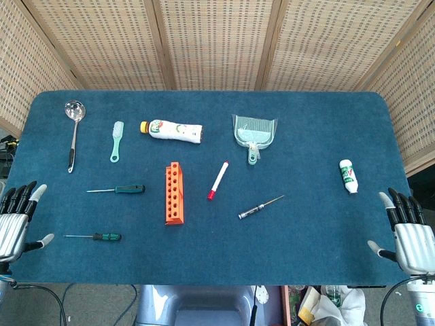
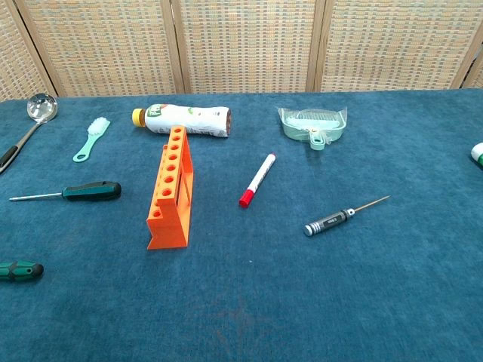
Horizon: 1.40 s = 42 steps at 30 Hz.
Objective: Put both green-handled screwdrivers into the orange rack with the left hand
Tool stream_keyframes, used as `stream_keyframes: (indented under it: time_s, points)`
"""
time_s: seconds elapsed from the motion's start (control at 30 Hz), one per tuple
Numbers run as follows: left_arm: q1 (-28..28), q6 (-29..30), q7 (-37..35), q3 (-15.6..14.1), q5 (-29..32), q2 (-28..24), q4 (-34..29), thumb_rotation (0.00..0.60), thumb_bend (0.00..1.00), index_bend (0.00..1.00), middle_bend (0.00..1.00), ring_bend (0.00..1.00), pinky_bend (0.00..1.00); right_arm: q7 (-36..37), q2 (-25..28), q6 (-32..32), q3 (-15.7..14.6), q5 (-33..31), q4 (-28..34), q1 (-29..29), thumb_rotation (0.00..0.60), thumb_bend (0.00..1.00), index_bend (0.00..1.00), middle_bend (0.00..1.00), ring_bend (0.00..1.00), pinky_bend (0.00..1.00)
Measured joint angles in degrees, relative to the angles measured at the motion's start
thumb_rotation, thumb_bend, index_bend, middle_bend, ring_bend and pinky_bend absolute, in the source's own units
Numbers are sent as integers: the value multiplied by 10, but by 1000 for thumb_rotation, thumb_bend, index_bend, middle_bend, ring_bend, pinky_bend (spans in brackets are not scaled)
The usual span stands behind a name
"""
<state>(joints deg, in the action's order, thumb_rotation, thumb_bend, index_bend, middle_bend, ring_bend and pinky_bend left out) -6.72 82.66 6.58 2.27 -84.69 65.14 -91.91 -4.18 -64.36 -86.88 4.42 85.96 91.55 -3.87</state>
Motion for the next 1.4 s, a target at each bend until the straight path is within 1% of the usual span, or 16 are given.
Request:
stream_keyframes:
  time_s: [0.13, 0.27, 0.3, 0.33, 0.43, 0.5, 0.6, 0.77, 0.9, 1.0, 1.17, 1.4]
  points:
    - [-1, -1, -8, -5, -11, 1, 4, 600, 0, 0, 0, 0, 0, 5, 1, -3, -1, 4, 0, 2, 600, 0, 0, 0, 0, 0]
    - [-13, -17, -38, -16, -37, 7, 13, 600, 0, 2, 0, 0, 0, 9, 3, -7, -3, 11, 2, 3, 600, 0, 0, 0, 0, 0]
    - [-17, -22, -47, -18, -45, 10, 17, 600, 0, 21, 0, 0, 0, 10, 3, -8, -3, 12, 2, 3, 600, 0, 0, 0, 0, 0]
    - [-22, -28, -57, -21, -53, 14, 23, 600, 0, 45, 0, 0, 0, 10, 3, -6, -4, 14, 3, 2, 600, 0, 0, 0, 0, 0]
    - [-42, -57, -86, -30, -79, 35, 44, 600, 0, 198, 0, 0, 0, 10, 4, 0, -5, 14, 3, 0, 600, 0, 0, 0, 0, 0]
    - [-55, -79, -90, -34, -83, 49, 52, 600, 28, 308, 0, 0, 0, 12, 4, 3, -5, 11, 4, -1, 600, 0, 0, 0, 0, 0]
    - [-67, -107, -73, -36, -76, 66, 52, 600, 102, 370, 0, 0, 0, 19, 7, 4, -4, 10, 4, -1, 600, 0, 0, 0, 0, 0]
    - [-82, -142, -18, -33, -44, 90, 41, 600, 151, 409, 0, 0, 0, 34, 12, 5, -3, 8, 3, -1, 600, 0, 0, 0, 0, 0]
    - [-89, -162, 19, -30, -13, 105, 36, 600, 178, 412, 0, 0, 0, 41, 14, 8, -3, 8, 2, -2, 600, 0, 0, 0, 0, 0]
    - [-95, -179, 30, -30, 3, 118, 40, 600, 220, 412, 0, 0, 0, 44, 16, 10, -3, 8, 2, -3, 600, 0, 0, 0, 0, 0]
    - [-103, -198, 34, -31, 19, 140, 56, 600, 227, 418, 0, 0, 0, 45, 16, 15, -4, 6, 2, -4, 600, 0, 0, 0, 0, 0]
    - [-109, -202, 41, -29, 35, 156, 70, 600, 251, 444, 0, 0, 0, 53, 19, 18, -2, 1, 1, -5, 600, 0, 0, 0, 0, 0]
